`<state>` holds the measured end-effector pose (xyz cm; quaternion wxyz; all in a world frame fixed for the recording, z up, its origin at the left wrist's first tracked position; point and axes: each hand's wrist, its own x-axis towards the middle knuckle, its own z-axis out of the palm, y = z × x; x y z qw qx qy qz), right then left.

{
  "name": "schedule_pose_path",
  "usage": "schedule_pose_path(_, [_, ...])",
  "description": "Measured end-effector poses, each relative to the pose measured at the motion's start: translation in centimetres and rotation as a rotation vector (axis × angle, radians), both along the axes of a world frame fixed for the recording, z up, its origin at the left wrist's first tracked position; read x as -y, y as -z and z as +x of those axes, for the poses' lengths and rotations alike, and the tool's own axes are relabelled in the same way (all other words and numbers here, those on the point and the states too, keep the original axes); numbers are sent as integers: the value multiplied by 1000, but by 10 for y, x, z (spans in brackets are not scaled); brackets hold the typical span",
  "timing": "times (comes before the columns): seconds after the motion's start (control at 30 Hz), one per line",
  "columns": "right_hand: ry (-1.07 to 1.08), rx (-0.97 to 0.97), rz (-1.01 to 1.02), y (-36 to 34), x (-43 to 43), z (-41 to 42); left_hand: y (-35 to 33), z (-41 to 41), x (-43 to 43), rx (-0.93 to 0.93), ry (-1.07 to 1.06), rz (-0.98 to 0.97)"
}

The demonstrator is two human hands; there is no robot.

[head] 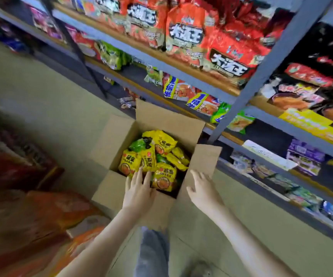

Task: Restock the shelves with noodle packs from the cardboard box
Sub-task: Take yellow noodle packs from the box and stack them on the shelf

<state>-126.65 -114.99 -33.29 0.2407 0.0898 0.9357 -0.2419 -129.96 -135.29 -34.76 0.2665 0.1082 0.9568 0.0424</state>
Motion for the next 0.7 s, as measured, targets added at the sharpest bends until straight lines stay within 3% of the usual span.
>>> schedule_pose_path(0.23, [290,281,-206,207,89,-111,171,-95,77,49,-180,12])
schedule_pose_path(0.4, [555,351,-320,324,130,-160,257,-116,92,11,-188,3])
schedule_pose_path(0.53, [762,381,-372,378,146,-181,296,-111,93,80,-187,-3])
schedule_pose_path(0.7, [732,240,-291,389,149,-188,306,-109,91,43,-179,110])
